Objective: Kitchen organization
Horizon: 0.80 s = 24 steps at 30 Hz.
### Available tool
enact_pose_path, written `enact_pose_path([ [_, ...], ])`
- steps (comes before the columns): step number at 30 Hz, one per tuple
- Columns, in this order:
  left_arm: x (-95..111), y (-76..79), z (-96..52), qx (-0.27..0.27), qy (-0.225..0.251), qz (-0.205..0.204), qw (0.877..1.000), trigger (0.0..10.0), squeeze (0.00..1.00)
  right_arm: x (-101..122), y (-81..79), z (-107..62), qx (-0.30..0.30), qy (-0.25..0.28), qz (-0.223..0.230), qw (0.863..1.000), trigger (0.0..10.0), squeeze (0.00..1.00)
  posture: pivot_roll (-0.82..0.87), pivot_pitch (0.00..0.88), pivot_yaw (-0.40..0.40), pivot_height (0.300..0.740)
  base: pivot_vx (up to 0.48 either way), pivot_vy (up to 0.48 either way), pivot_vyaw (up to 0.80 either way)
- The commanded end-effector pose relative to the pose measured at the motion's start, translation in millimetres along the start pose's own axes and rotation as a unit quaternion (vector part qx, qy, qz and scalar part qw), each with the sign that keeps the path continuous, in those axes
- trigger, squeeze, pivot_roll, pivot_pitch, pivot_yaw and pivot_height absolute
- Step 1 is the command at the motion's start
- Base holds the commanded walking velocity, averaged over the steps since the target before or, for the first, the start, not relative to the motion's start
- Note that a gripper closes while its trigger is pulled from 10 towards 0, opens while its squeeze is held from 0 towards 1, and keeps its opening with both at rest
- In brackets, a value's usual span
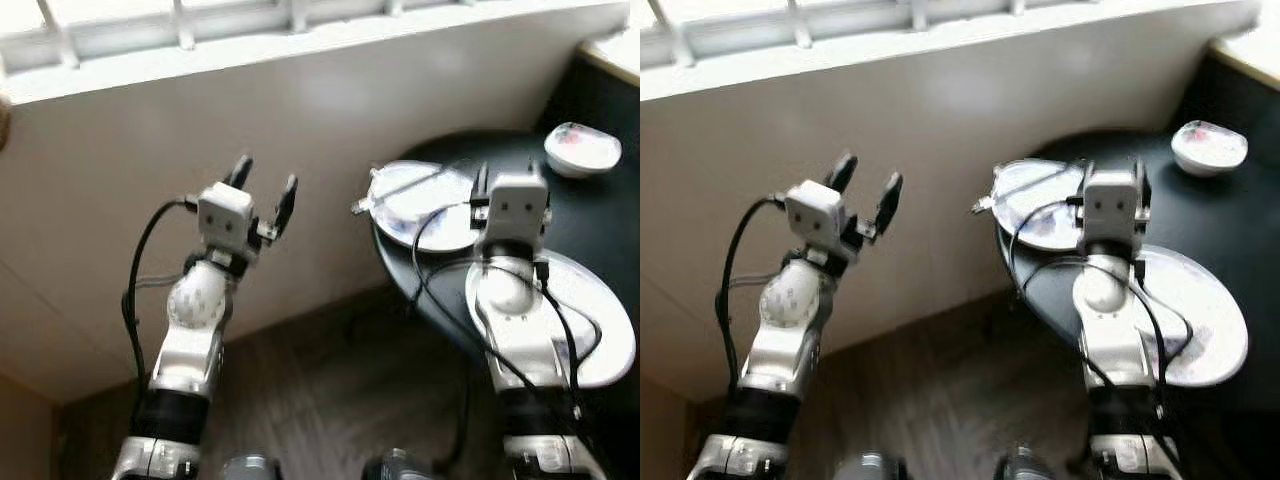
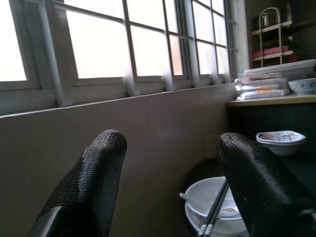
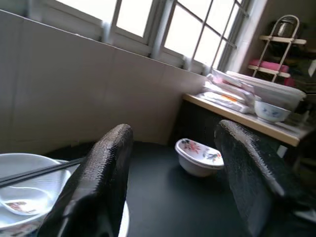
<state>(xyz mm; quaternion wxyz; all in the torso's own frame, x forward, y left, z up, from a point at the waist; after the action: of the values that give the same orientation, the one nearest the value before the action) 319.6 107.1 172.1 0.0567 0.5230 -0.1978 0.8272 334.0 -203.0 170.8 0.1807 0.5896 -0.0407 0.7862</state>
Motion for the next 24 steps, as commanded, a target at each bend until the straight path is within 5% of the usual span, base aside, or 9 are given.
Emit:
enact_pose_path([
  [1,2.8,-0.1,2.0,-0.007,0.004,0.006,1.000,10.0,0.00,1.8,1.8,0.9,-0.007,0.001,-0.003,1.000,10.0,0.00,0.13,0.000,-0.039,0.740,0.000,0.000,-0.75],
  [14,1.7,-0.3,3.4,-0.007,0.000,0.009,1.000,10.0,0.00,-6.0,3.3,1.4,-0.010,-0.023,-0.003,1.000,10.0,0.00,0.13,0.000,-0.039,0.740,0.000,0.000,-0.72],
  [24,-0.7,-0.1,3.2,-0.008,-0.006,0.011,1.000,10.0,0.00,-12.0,-40.4,-11.1,0.113,-0.046,0.013,0.992,10.0,0.00,0.13,0.000,-0.038,0.740,0.000,0.000,-0.12],
])
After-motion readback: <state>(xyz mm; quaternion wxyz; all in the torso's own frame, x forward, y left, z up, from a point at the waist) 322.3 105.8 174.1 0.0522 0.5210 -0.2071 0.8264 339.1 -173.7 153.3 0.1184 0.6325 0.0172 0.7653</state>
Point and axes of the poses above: a point about 5 cm out from each wrist's last joint towards the gripper, its own z axis pointing out of the wrist towards the gripper, its own x axis along the axis of the wrist's last joint, y = z × x, the point moved 3 cm from there along z, pointing out of the wrist towards the gripper, and after that the axes turned 7 degrees about z, right-handed, at the moved point
